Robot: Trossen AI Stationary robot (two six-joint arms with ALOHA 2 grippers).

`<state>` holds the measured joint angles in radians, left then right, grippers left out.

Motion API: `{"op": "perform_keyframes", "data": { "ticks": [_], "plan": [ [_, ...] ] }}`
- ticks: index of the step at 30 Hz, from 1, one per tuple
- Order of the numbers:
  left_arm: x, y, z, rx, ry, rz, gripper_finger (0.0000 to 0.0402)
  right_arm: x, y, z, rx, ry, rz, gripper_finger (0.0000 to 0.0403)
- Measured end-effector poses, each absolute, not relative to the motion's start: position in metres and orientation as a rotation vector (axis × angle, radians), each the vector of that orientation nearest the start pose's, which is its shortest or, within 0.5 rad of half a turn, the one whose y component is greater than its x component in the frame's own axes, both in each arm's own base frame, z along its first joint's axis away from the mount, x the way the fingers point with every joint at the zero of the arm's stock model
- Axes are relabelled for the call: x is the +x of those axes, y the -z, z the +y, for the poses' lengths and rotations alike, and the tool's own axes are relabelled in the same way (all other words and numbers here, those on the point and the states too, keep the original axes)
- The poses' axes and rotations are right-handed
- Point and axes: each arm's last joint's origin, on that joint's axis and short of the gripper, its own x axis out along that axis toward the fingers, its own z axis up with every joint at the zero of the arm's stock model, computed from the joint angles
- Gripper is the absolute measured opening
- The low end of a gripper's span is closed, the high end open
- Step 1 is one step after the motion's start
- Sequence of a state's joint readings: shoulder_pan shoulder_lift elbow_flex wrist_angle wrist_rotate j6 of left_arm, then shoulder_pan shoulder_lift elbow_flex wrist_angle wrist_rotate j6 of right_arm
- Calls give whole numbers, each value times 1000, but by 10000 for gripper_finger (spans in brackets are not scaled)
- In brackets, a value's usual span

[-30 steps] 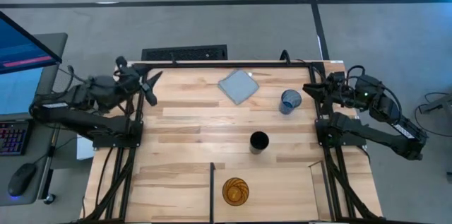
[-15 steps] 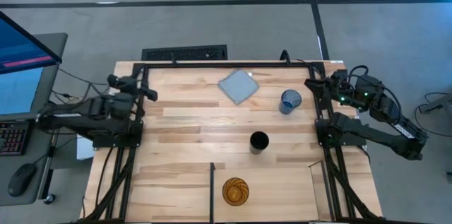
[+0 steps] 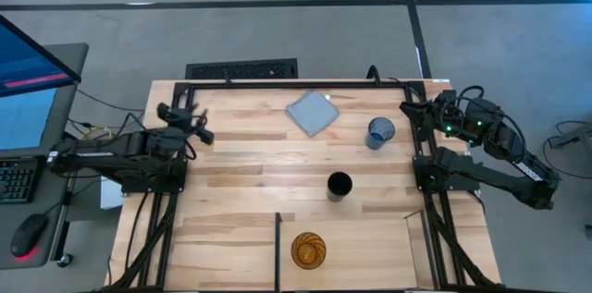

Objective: Stack small to large cups/mugs on shelf
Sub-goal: Put the black cup on the shelf

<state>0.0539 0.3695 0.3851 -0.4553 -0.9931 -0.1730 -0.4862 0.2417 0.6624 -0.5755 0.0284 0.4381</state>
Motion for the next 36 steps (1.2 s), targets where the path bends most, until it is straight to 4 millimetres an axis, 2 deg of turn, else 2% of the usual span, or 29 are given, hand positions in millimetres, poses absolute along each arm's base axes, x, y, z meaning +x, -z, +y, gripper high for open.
{"op": "perform_keyframes", "data": {
  "ticks": [3, 5, 9, 11, 16, 21, 24, 32, 36],
  "plan": [
    [97, -227, 29, 29, -842, 359, 146, 51, -307, -28, 463, 540, 38, 113],
    [100, -230, 31, 24, -763, 336, 146, 51, -307, -28, 463, 540, 38, 113],
    [99, -239, 42, 36, -834, 257, 145, 51, -307, -28, 463, 540, 38, 113],
    [99, -237, 49, 14, -864, 228, 145, 51, -307, -28, 470, 540, 36, 113],
    [98, -212, 64, -85, -773, 220, 145, 51, -307, -28, 471, 540, 36, 113],
    [92, -195, 75, -119, -836, 143, 145, 51, -307, -28, 471, 539, 36, 113],
    [87, -191, 76, -135, -845, 112, 145, 51, -307, -28, 471, 539, 36, 113],
    [74, -199, 70, -85, -915, -17, 146, 51, -307, -28, 464, 538, 38, 113],
    [67, -199, 64, -82, -921, -25, 146, 51, -307, -28, 463, 538, 38, 113]
  ]
}}
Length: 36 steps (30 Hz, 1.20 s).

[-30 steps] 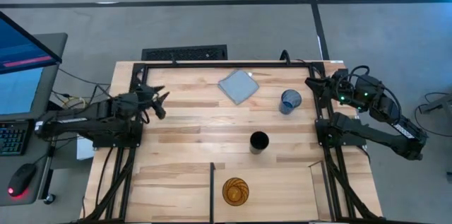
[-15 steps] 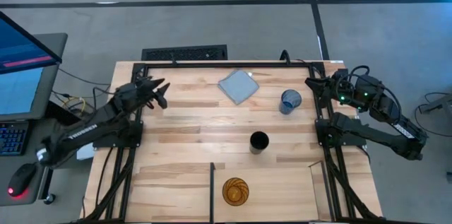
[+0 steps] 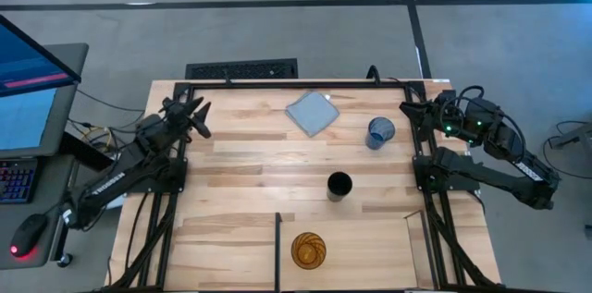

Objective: Stack small to large cups/mugs on shelf
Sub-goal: Put the black cup on the shelf

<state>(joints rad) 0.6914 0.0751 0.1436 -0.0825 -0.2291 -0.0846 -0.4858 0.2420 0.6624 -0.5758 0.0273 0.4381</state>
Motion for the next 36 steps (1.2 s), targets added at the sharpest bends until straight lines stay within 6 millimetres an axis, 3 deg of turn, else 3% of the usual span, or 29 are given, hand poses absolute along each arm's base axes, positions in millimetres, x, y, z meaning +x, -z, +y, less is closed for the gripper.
{"op": "perform_keyframes", "data": {
  "ticks": [9, 16, 24, 30, 36],
  "plan": [
    [62, -191, 60, -94, -915, 41, 146, 58, -305, -28, 436, 453, 96, 111],
    [63, -190, 59, -115, -884, 44, 146, 108, -295, -38, 502, 289, 361, 90],
    [63, -186, 59, -126, -884, 81, 146, 162, -325, -38, 555, 186, 609, 87],
    [62, -184, 59, -146, -886, 92, 146, 194, -355, -35, 795, 167, 596, 87],
    [62, -184, 59, -148, -886, 90, 146, 213, -360, -33, 801, 138, 624, 87]
  ]
}}
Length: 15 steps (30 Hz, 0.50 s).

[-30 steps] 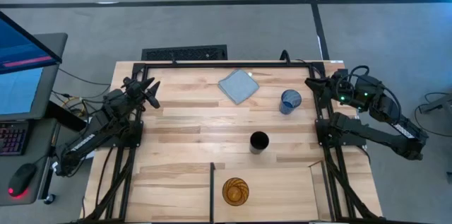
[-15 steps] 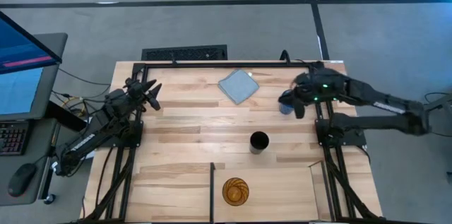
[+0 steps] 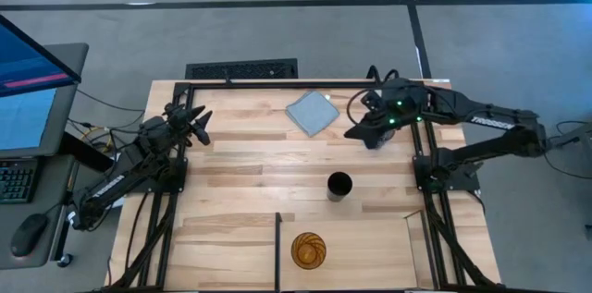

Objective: Stack small to large cups/mugs on shelf
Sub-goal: Put the black cup on the shelf

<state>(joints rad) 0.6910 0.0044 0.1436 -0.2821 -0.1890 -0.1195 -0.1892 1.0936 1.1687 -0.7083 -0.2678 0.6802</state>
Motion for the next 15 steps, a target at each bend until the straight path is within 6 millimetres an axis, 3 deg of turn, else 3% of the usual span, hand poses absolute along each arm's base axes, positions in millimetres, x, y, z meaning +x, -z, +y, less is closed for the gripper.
{"op": "perform_keyframes", "data": {
  "ticks": [6, 15],
  "plan": [
    [62, -184, 59, -149, -886, 90, 146, 225, -351, -34, 823, 165, 664, 87],
    [62, -184, 59, -149, -887, 90, 146, 228, -349, -34, 722, 133, 672, 87]
  ]
}}
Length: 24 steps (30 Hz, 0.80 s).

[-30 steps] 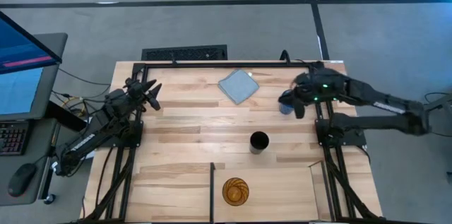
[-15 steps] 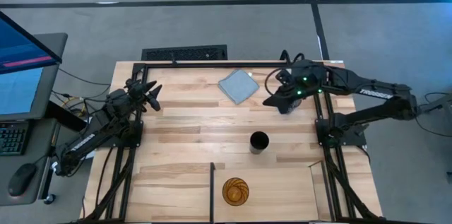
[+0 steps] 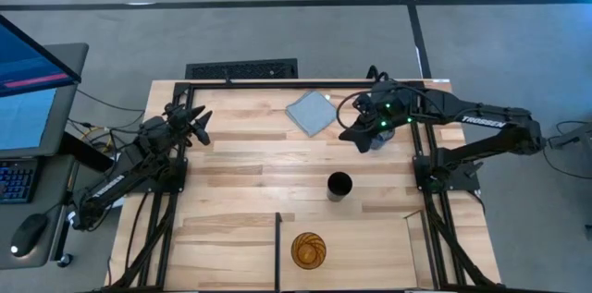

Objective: Stack small to large cups/mugs on shelf
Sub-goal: Put the black cup on the shelf

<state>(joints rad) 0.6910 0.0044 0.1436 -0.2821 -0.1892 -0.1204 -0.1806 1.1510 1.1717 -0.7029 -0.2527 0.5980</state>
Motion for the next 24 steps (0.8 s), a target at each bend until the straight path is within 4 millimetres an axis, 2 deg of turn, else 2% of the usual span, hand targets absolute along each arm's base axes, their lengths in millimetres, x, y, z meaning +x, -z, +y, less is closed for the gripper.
{"op": "perform_keyframes", "data": {
  "ticks": [9, 18, 24],
  "plan": [
    [62, -185, 59, -148, -887, 90, 146, 228, -349, -35, 709, 150, 667, 97],
    [62, -184, 59, -148, -887, 90, 146, 228, -349, -35, 701, 139, 667, 191],
    [62, -184, 59, -148, -887, 90, 146, 230, -352, -35, 745, 150, 629, 222]
  ]
}}
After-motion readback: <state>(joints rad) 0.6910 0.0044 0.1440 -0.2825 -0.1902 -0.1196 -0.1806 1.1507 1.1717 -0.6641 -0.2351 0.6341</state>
